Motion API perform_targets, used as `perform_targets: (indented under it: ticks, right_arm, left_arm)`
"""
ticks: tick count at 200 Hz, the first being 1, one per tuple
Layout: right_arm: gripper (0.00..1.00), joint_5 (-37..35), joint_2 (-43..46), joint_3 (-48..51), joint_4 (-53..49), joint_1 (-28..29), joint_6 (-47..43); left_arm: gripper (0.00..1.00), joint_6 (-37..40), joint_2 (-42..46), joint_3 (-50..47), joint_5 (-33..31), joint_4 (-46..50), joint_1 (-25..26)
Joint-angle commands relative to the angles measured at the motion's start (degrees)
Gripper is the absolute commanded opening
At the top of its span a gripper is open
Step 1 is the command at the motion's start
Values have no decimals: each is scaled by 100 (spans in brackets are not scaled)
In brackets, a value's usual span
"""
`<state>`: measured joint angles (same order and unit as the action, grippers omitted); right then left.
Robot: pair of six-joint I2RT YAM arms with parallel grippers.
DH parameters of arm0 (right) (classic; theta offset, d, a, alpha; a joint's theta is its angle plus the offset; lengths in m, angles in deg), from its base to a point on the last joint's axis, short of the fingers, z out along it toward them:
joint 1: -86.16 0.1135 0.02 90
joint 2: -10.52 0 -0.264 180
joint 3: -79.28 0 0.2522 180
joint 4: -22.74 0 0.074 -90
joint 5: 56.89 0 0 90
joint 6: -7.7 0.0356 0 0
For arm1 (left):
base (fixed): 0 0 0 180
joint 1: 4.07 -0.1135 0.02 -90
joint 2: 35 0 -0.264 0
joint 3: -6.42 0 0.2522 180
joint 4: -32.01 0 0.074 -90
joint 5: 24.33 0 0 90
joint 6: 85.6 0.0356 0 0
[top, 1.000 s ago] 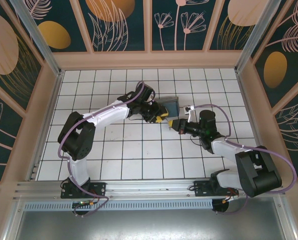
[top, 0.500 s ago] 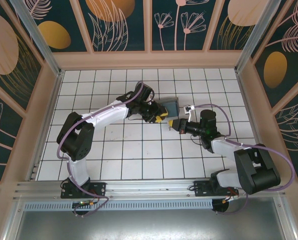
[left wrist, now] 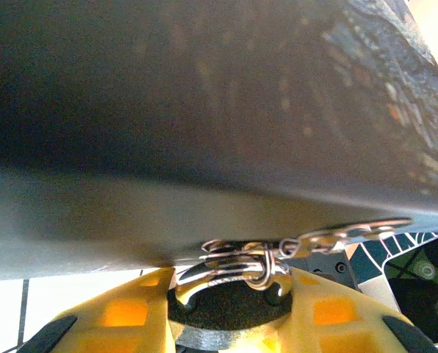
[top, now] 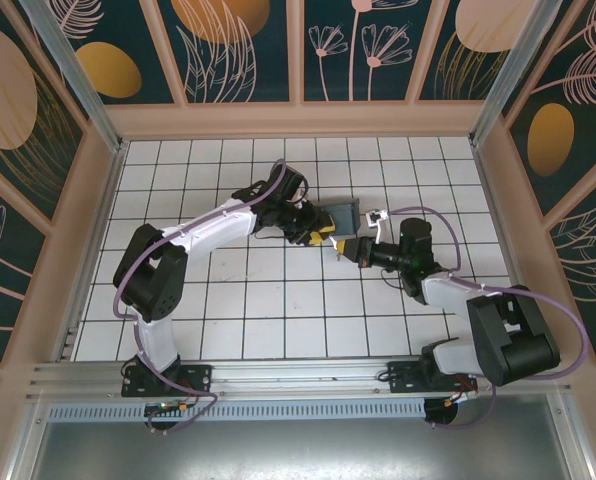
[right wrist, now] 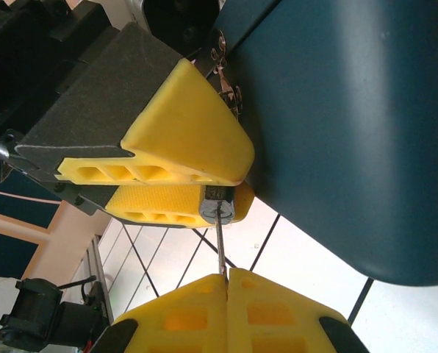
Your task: Unlock the padlock with the key
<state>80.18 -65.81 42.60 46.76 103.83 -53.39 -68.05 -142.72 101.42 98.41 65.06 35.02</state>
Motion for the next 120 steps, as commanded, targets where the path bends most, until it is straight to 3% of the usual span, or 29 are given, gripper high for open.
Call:
perform_targets:
  ticks: [1,120]
  right_arm:
    - [0,185,-130,-261,717,30,164]
    - [0,163,-160,-352,145,107,-122]
  left_arm:
    - [0,12,127,94,352,-112,93]
    - [0,-195,159,43,242,-284,44]
